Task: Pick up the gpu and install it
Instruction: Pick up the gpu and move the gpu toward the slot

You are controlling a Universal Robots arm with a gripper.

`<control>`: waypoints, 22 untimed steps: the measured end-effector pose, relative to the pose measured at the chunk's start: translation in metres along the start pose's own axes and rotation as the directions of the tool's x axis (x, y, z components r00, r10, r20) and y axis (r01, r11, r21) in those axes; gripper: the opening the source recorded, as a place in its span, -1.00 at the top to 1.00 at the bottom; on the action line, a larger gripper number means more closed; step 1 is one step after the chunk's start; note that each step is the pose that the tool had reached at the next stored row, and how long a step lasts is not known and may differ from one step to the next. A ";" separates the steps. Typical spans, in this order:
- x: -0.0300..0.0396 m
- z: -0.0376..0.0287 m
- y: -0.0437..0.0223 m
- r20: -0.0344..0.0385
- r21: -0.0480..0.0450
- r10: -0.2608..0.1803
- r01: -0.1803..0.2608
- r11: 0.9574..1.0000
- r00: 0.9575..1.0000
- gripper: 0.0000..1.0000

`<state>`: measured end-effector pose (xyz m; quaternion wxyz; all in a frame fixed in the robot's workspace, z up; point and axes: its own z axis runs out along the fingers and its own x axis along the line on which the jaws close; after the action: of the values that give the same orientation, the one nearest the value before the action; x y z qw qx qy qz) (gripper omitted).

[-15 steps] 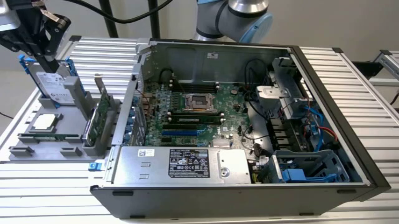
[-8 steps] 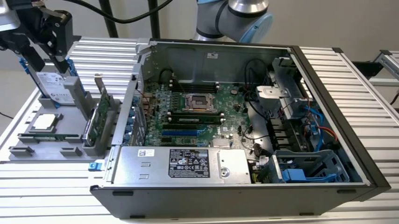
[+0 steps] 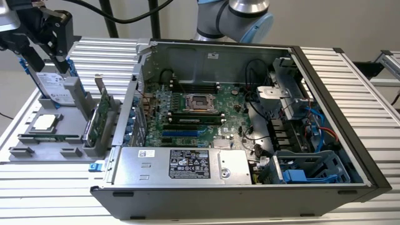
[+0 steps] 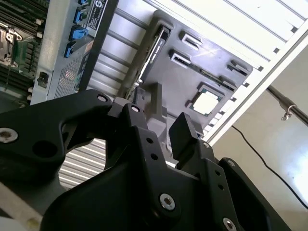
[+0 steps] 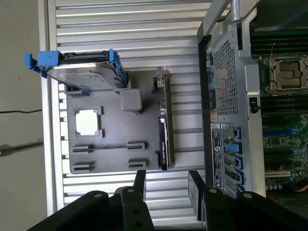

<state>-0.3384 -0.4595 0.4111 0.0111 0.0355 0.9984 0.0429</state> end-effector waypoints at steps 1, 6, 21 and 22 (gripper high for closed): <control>0.0001 0.0002 0.0001 0.000 0.000 0.000 0.000 1.000 1.000 -1.00; -0.0001 0.0017 0.0000 0.000 0.001 0.000 0.000 1.000 1.000 -1.00; -0.0026 0.0074 -0.0004 0.000 0.001 0.000 0.000 1.000 1.000 -1.00; -0.0026 0.0075 -0.0004 0.000 0.001 0.000 0.000 1.000 1.000 -1.00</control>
<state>-0.3356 -0.4594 0.4037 0.0111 0.0355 0.9984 0.0423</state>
